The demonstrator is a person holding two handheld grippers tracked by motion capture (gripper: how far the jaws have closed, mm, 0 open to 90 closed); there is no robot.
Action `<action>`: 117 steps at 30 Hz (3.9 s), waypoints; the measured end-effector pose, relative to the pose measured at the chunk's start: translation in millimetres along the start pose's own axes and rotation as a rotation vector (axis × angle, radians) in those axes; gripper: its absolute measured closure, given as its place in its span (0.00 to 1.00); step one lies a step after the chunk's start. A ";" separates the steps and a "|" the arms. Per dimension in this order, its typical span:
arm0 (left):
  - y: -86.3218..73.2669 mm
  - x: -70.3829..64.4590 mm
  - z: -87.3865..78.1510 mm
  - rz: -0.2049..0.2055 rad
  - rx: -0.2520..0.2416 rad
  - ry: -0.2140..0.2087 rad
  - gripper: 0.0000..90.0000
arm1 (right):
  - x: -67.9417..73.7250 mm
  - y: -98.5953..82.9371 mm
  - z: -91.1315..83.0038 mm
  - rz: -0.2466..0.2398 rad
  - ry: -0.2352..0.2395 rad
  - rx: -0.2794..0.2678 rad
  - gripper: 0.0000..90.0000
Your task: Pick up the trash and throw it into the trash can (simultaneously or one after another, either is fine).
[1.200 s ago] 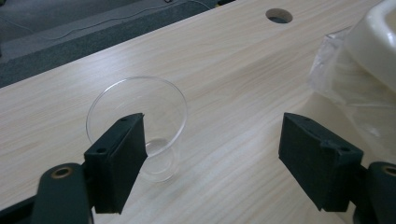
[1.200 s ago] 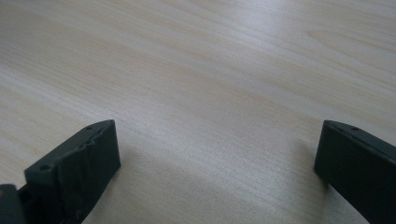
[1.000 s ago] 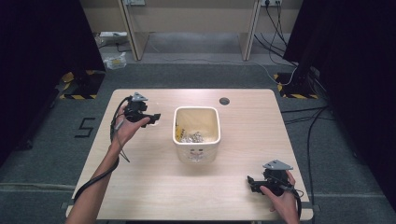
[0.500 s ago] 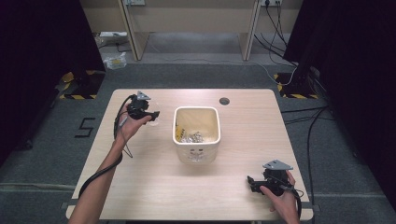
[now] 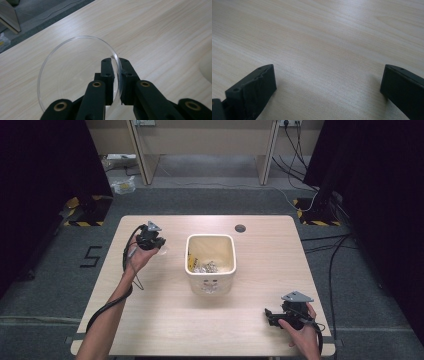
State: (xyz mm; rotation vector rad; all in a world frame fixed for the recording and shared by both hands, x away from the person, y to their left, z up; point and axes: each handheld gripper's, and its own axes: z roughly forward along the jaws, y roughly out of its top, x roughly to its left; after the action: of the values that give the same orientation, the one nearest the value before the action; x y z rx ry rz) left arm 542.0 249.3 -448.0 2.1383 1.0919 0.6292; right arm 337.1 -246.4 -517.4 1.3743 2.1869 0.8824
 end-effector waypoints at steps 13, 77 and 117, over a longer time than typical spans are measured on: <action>4.3 -1.2 -34.1 -0.051 -0.047 -0.073 0.94 | -0.1 0.0 0.0 -0.001 0.000 0.000 0.00; 72.3 -89.9 -159.2 0.186 -0.270 -0.302 0.93 | 0.0 0.0 0.0 0.000 0.000 0.000 0.00; 78.2 -159.4 -102.1 0.283 -0.164 -0.433 0.93 | 0.0 0.0 0.0 0.000 0.000 0.000 0.00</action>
State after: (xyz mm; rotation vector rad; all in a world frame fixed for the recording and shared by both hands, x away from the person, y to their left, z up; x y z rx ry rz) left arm 429.6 115.2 -341.5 2.1636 0.4939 0.3387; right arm 337.1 -246.3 -517.4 1.3741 2.1869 0.8822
